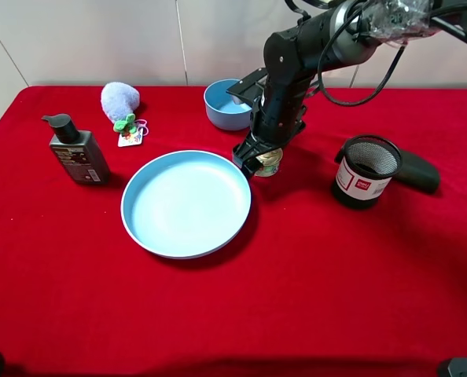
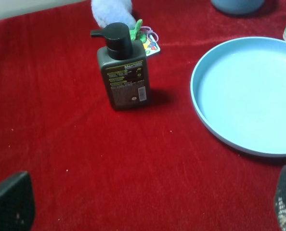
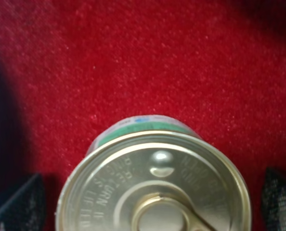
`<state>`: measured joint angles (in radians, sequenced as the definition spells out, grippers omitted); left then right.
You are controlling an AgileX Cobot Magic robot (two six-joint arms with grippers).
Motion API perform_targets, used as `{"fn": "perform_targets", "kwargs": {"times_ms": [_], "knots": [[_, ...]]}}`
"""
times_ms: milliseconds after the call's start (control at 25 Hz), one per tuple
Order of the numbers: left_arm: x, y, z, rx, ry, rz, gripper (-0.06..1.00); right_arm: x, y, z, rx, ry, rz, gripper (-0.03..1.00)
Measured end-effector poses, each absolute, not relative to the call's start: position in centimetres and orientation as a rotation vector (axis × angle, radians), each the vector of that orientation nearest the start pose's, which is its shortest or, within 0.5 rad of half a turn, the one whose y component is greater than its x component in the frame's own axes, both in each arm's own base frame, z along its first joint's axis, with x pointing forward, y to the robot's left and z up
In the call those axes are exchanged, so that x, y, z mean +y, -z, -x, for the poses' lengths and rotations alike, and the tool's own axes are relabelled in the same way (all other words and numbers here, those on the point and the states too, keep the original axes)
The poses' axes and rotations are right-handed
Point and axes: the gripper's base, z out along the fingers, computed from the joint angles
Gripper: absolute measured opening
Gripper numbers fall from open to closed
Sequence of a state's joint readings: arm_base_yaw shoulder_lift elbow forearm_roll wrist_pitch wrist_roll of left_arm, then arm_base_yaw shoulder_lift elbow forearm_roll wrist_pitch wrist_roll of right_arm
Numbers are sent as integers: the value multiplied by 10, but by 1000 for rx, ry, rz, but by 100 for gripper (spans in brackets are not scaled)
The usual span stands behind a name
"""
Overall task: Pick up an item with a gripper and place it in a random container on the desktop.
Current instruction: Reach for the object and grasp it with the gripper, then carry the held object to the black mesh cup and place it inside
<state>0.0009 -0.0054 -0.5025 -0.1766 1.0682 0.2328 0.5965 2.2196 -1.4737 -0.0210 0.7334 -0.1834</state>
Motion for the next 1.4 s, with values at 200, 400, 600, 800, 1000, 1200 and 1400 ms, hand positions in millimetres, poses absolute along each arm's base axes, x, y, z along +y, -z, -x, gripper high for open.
{"fn": "perform_targets", "kwargs": {"times_ms": [200, 400, 600, 800, 1000, 1200, 1400], "knots": [[-14, -278, 7, 2017, 64, -245, 98, 240, -99, -356, 2736, -39, 1141, 69], [-14, -278, 7, 2017, 64, -245, 98, 240, -99, -356, 2737, -40, 1140, 62], [-14, -278, 7, 2017, 64, -245, 98, 240, -99, -355, 2738, -41, 1139, 51], [-14, -278, 7, 2017, 64, -245, 98, 241, -99, -355, 2744, -54, 1128, 51], [-14, -278, 7, 2017, 64, -245, 98, 241, -99, -355, 2744, -54, 1128, 51], [-14, -278, 7, 2017, 64, -245, 98, 241, -102, -355, 2741, -62, 1121, 51], [-14, -278, 7, 2017, 64, -245, 98, 241, -122, -355, 2715, -74, 1107, 51]]}}
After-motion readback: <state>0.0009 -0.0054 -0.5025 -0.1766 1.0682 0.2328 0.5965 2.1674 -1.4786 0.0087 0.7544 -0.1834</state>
